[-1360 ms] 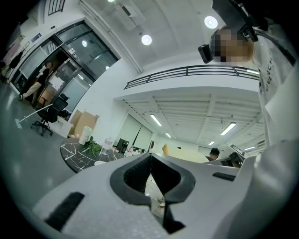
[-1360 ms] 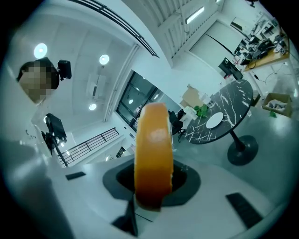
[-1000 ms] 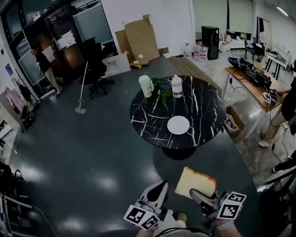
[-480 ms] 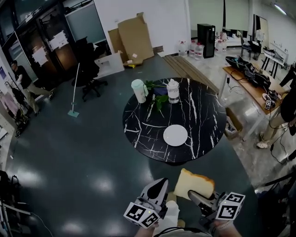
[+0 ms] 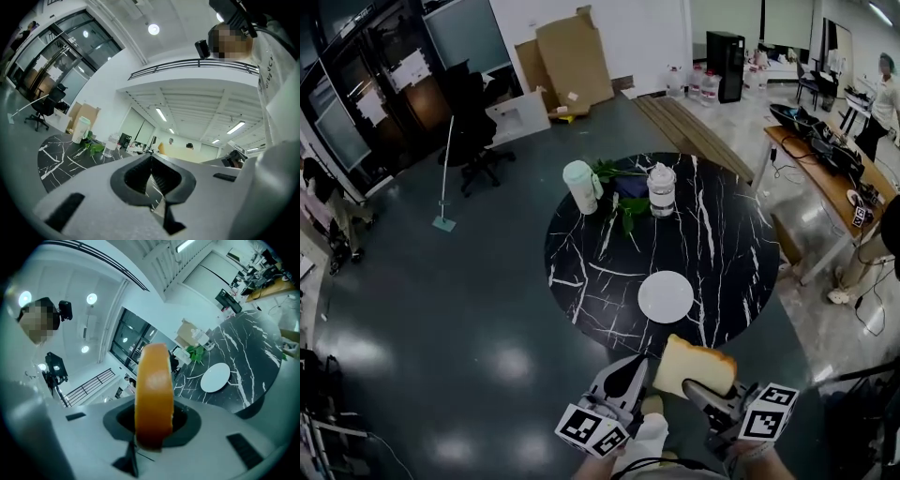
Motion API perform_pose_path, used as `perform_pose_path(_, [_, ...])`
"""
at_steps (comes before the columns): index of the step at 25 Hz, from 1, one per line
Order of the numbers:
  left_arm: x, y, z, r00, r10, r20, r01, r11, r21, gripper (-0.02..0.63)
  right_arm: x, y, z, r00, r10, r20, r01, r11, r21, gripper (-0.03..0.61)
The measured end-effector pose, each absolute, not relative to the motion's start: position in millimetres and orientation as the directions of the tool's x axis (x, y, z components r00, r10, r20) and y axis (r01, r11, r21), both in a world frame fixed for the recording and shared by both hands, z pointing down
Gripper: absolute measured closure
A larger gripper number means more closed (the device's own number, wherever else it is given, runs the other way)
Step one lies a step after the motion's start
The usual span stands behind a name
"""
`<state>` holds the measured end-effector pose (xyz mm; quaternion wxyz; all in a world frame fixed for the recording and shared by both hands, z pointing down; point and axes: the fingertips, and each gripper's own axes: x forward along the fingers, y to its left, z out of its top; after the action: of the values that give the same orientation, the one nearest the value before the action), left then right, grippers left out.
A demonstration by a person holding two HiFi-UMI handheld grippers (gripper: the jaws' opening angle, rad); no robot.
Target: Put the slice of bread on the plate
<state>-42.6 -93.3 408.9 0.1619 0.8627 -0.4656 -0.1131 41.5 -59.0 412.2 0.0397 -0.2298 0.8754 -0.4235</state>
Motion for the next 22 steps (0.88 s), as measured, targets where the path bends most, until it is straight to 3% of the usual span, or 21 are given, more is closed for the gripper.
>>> perform_pose_path(13, [-50,-182,442,0.584,-0.811,0.031,-0.742,-0.518,0.425,0.606,25,-148,434,-0.874,-0.452,0.177,-0.406,0.479,-0.778,0.491])
perform_pose_path(22, [-57,-220,488,0.532,-0.839,0.11,-0.78,-0.435,0.45,0.606,27,-209,489,-0.877,-0.405,0.257,-0.432,0.432,-0.792,0.491])
